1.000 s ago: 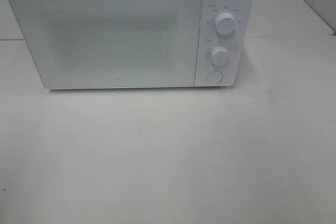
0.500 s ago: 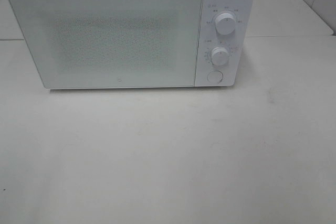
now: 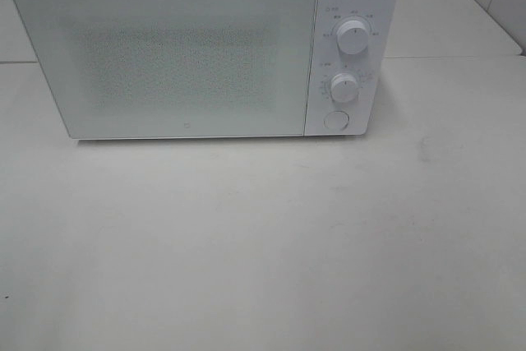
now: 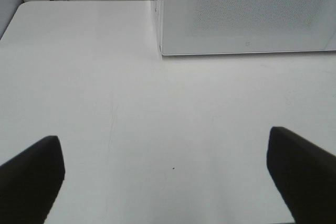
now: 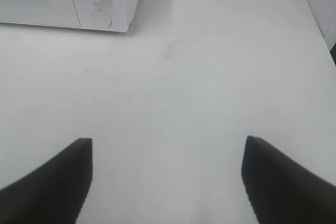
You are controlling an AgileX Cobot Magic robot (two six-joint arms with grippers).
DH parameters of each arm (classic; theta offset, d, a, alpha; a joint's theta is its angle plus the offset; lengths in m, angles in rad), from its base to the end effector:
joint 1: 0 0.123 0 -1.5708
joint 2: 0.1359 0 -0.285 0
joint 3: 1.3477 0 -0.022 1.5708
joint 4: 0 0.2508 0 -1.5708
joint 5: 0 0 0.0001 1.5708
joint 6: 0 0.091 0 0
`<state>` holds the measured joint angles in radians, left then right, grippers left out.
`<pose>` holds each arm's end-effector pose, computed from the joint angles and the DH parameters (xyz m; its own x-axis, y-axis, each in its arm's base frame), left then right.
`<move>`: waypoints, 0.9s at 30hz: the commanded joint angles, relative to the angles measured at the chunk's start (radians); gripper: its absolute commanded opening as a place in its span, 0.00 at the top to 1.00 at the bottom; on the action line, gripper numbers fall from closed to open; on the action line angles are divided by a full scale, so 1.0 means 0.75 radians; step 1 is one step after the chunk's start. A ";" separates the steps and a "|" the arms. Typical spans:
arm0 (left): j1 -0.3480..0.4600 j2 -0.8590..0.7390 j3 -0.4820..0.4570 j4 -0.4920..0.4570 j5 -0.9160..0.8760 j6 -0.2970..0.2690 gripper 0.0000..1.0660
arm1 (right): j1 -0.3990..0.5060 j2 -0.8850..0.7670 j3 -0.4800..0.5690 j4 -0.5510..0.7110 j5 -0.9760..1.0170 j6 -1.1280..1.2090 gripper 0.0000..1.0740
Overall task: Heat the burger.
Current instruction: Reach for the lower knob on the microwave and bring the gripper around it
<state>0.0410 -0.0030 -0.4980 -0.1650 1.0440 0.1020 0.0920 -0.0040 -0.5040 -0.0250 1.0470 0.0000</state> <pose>-0.0044 -0.0131 0.2790 -0.4328 0.0005 -0.9015 0.0952 0.9944 -0.0451 -0.0052 -0.0025 0.2795 -0.4337 -0.0526 -0.8995 -0.0779 0.9967 -0.0207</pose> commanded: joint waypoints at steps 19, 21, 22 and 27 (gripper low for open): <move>-0.007 -0.037 0.003 -0.007 -0.023 -0.011 0.05 | -0.009 -0.036 0.000 0.004 -0.011 0.000 0.30; -0.007 -0.037 0.003 -0.007 -0.023 -0.011 0.05 | -0.009 -0.036 0.000 0.004 -0.011 0.000 0.30; -0.007 -0.037 0.003 -0.007 -0.023 -0.011 0.05 | -0.009 -0.036 0.000 0.004 -0.011 0.000 0.30; -0.007 -0.037 0.003 -0.007 -0.023 -0.011 0.05 | -0.009 -0.036 0.000 0.004 -0.011 0.000 0.30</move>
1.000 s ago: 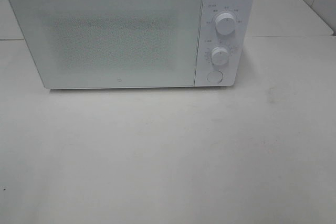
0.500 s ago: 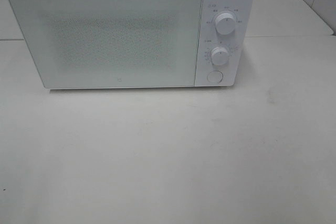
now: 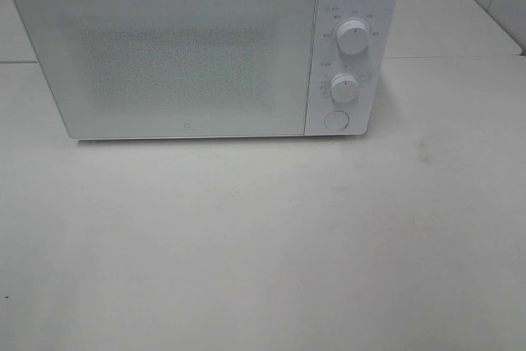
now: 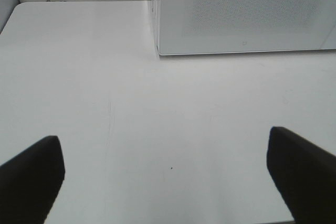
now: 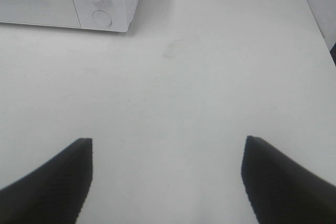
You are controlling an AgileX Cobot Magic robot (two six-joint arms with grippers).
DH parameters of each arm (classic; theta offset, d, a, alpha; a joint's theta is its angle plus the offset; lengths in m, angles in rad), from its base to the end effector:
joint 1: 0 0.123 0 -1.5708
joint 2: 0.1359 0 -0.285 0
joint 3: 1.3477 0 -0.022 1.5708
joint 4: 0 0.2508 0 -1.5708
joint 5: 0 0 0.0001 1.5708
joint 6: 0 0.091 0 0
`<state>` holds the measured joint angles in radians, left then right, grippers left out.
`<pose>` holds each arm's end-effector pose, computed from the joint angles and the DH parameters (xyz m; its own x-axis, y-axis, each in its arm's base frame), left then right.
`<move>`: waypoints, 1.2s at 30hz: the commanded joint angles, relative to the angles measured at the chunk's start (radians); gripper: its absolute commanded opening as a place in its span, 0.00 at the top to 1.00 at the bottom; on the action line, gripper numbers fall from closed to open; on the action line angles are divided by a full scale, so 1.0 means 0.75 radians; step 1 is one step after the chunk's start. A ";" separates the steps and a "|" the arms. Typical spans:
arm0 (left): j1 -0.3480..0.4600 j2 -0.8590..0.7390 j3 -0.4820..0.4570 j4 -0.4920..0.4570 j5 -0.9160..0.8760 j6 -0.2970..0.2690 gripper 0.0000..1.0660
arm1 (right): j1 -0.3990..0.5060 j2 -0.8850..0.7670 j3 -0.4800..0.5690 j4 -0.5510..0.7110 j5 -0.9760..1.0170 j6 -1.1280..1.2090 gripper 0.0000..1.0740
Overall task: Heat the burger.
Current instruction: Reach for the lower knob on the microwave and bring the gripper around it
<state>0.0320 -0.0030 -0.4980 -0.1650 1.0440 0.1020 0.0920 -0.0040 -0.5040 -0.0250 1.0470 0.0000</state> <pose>-0.0046 -0.0131 0.2790 -0.4327 0.0044 -0.9015 0.1041 0.9935 -0.0451 -0.0052 -0.0025 0.2795 -0.4337 -0.0526 -0.8995 -0.0779 0.9967 -0.0207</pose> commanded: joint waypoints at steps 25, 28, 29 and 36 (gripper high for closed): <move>0.005 -0.037 0.003 -0.007 -0.023 -0.011 0.05 | -0.009 0.184 -0.077 0.003 -0.144 0.000 0.29; 0.005 -0.037 0.003 -0.007 -0.023 -0.011 0.05 | -0.009 0.291 -0.077 0.000 -0.268 0.000 0.27; 0.005 -0.037 0.003 -0.007 -0.023 -0.011 0.05 | -0.009 0.319 -0.077 0.000 -0.301 0.000 0.26; 0.005 -0.037 0.003 -0.007 -0.023 -0.011 0.05 | -0.009 0.556 -0.077 0.001 -0.573 0.000 0.26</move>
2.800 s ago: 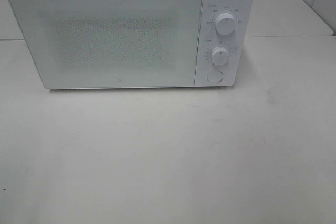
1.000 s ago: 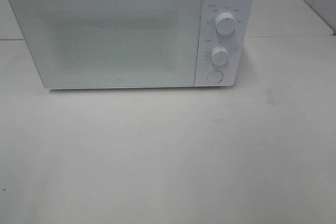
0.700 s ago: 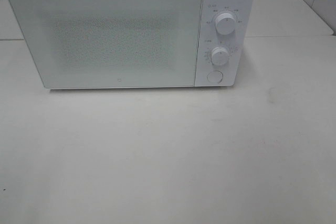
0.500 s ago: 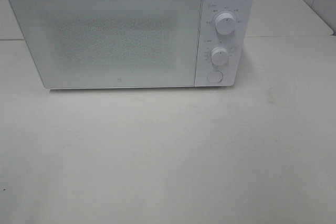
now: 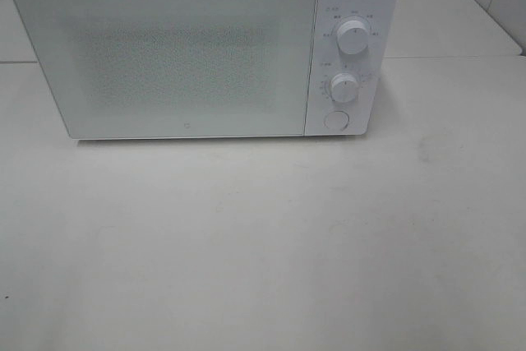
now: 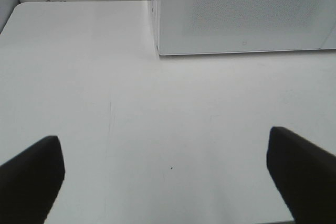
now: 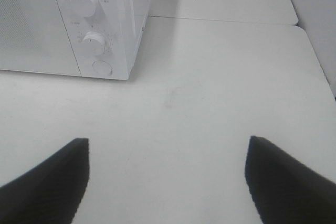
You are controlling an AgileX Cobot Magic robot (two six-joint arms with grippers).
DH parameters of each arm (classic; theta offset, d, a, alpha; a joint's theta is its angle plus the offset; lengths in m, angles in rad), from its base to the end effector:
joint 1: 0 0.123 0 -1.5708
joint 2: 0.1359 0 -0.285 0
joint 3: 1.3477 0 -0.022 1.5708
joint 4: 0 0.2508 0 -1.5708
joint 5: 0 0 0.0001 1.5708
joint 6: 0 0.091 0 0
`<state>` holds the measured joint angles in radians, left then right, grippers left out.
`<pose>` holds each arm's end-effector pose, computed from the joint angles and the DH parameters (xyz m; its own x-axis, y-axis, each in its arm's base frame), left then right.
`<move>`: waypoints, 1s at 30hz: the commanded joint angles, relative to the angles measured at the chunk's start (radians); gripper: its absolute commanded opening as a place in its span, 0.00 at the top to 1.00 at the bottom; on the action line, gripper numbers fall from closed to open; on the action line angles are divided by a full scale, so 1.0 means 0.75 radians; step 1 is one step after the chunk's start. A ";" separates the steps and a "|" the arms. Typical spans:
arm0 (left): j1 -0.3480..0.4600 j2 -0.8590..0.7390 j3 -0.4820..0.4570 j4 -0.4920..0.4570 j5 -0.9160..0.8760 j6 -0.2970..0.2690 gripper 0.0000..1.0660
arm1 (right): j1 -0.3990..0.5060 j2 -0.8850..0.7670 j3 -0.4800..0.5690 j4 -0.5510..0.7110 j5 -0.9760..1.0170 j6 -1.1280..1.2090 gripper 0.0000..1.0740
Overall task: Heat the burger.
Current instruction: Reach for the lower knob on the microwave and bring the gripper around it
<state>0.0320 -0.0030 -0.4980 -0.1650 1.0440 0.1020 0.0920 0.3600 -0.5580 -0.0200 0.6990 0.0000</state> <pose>-0.0046 -0.0131 0.2790 -0.4327 0.0044 -0.9015 0.1041 0.9935 -0.0451 0.0669 0.0050 0.3136 -0.3990 -0.0522 -0.9155 -0.0862 0.9961 -0.0192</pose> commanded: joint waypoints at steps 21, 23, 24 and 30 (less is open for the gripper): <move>0.005 -0.037 0.003 -0.007 -0.023 -0.011 0.05 | -0.009 0.707 -0.005 0.003 -0.905 0.000 0.28; 0.005 -0.037 0.003 -0.007 -0.023 -0.011 0.05 | -0.009 0.767 -0.005 0.003 -0.992 0.000 0.28; 0.005 -0.037 0.003 -0.007 -0.023 -0.011 0.05 | -0.009 0.800 0.000 0.003 -1.052 0.000 0.28; 0.005 -0.037 0.003 -0.007 -0.023 -0.011 0.05 | -0.007 0.937 0.093 0.036 -1.451 -0.008 0.28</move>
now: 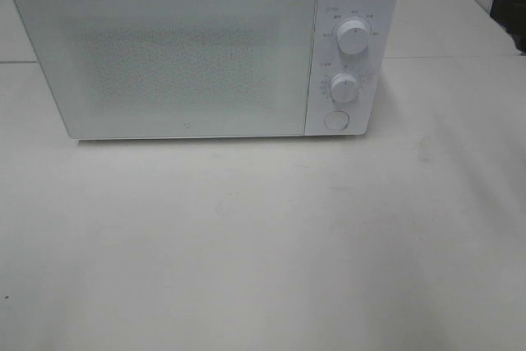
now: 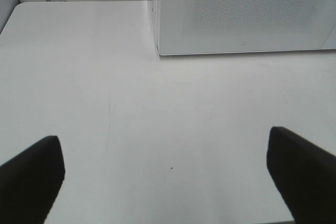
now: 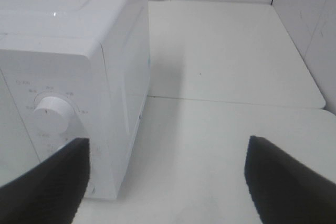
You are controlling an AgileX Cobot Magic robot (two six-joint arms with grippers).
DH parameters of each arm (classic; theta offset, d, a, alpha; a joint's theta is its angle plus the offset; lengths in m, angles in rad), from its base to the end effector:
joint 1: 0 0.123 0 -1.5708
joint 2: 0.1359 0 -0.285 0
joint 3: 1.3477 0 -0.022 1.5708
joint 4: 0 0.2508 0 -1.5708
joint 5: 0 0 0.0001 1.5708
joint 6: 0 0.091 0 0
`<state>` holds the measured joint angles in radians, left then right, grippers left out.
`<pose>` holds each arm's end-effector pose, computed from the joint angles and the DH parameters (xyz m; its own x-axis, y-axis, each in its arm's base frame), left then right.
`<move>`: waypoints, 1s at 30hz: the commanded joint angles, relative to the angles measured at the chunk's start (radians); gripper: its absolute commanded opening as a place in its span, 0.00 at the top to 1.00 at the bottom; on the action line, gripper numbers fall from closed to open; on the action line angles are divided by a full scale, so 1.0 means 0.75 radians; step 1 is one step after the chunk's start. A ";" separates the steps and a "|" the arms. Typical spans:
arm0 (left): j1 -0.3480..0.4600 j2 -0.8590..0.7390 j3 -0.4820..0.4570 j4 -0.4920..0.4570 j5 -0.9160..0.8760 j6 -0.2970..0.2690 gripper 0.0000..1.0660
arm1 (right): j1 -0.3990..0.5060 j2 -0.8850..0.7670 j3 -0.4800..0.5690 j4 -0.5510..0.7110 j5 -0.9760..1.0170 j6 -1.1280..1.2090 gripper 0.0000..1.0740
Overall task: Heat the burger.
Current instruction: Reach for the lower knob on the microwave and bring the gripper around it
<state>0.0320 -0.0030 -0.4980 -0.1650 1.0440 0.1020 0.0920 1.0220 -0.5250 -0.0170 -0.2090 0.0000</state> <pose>-0.0046 -0.0131 0.2790 -0.4327 0.0044 -0.9015 0.1041 0.9935 -0.0451 0.2127 0.0199 0.2861 -0.1970 -0.0349 -0.9798 -0.0986 0.9950 -0.0156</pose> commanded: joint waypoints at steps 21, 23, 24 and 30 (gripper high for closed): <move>0.005 -0.037 0.003 -0.007 -0.023 -0.011 0.05 | 0.656 0.591 0.219 0.965 -1.305 -0.548 0.29; 0.005 -0.037 0.003 -0.007 -0.023 -0.011 0.05 | 0.711 0.653 0.219 0.976 -1.395 -0.547 0.29; 0.005 -0.037 0.003 -0.007 -0.023 -0.011 0.05 | 0.711 0.653 0.219 0.976 -1.395 -0.547 0.29; 0.005 -0.037 0.003 -0.007 -0.023 -0.011 0.05 | 0.805 0.808 0.175 1.016 -1.456 -0.512 0.29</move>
<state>0.0320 -0.0040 -0.4980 -0.1650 1.0440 0.1020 0.6850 1.6110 -0.3750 0.7450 -1.2040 -0.3930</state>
